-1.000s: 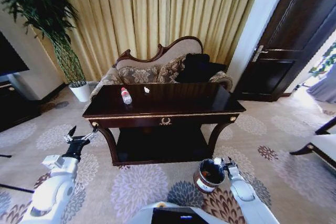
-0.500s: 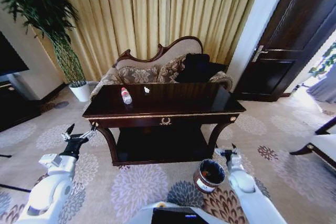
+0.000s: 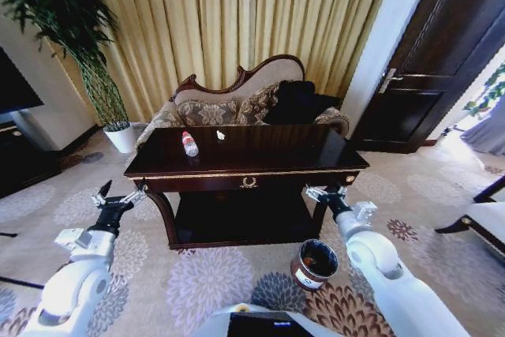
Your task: Move to the front of the table and place the trash on the table into the trash bin.
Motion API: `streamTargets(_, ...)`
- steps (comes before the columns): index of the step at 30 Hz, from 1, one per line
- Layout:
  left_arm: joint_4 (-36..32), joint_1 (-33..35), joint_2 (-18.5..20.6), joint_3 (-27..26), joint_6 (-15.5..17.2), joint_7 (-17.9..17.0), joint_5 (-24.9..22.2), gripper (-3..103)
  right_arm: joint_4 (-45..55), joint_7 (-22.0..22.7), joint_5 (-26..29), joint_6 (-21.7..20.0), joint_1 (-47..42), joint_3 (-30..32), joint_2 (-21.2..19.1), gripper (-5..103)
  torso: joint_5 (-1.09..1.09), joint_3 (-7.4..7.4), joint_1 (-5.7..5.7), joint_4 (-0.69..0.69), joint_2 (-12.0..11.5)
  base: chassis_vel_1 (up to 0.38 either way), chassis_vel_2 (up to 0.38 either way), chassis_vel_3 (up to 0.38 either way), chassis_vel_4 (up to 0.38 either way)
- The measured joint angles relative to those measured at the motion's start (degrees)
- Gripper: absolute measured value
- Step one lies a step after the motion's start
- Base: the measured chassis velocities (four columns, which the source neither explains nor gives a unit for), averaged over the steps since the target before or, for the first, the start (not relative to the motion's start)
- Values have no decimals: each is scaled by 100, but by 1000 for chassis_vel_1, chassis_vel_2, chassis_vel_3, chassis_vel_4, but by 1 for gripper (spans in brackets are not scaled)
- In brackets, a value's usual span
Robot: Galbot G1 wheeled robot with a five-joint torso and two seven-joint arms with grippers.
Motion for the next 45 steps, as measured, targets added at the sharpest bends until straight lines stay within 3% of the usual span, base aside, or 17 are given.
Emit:
streamTargets(4, -1, -73, 58, 9, 15, -112, -64, 100, -64, -170, -176, 179, -26, 52, 104, 100, 0, 0, 0, 0, 0, 0, 0, 0, 0)
streamTargets(7, -2, -142, 129, 22, 62, -186, -133, 100, -133, -608, -359, 369, -86, 132, 242, 100, 0, 0, 0, -2, 0, 0, 0, 0, 0)
streamTargets(20, 9, -250, 169, 106, 335, -185, -141, 100, -282, -934, -423, 410, -50, 88, 248, 100, 0, -1, -1, 0, 1, -22, 19, 28, -24)
streamTargets(30, -47, -254, 200, -18, 707, -206, -184, 100, -337, -963, -429, 410, -21, 97, 238, 100, 0, 0, -1, 0, 0, -166, 162, 175, -162)
streamTargets(45, 11, -245, 130, 79, 608, -179, -45, 100, -340, -876, -554, 515, -43, 85, 209, 100, -1, 3, 8, 0, -4, -226, 239, 234, -242)
